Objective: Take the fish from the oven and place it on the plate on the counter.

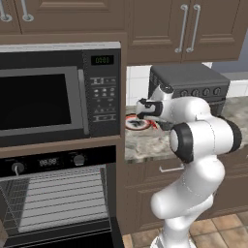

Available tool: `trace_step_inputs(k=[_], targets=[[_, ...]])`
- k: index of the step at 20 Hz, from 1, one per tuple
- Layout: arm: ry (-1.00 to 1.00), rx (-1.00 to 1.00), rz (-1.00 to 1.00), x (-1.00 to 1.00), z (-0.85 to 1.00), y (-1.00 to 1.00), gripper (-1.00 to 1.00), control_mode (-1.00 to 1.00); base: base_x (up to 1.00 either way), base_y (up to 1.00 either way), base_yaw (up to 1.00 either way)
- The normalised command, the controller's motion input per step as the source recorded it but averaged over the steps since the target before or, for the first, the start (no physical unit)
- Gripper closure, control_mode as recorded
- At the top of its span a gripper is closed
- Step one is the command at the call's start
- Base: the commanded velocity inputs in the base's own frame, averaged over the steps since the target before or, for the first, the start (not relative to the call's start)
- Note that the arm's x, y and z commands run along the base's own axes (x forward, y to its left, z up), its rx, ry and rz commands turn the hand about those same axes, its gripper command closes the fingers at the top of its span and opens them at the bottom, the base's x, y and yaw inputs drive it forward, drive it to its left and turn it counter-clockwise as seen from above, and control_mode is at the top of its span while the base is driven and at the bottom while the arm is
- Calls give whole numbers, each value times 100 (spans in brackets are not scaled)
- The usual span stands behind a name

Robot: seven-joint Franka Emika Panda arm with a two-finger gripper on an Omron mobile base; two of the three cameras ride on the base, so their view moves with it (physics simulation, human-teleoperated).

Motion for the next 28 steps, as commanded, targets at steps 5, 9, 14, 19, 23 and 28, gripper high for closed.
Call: trace_step_inputs(k=[5, 9, 14, 19, 23, 28], targets=[[1, 0, 0, 52, -15, 0, 100, -100, 0, 0, 0], [0, 0, 0, 16, -49, 0, 100, -100, 0, 0, 0], [0, 0, 0, 23, -44, 0, 100, -100, 0, 0, 0], [0, 0, 0, 33, -24, 0, 100, -100, 0, 0, 0], [0, 0, 0, 41, 0, 0, 100, -100, 0, 0, 0], [6, 0, 0, 46, 0, 1, 100, -100, 0, 0, 0]])
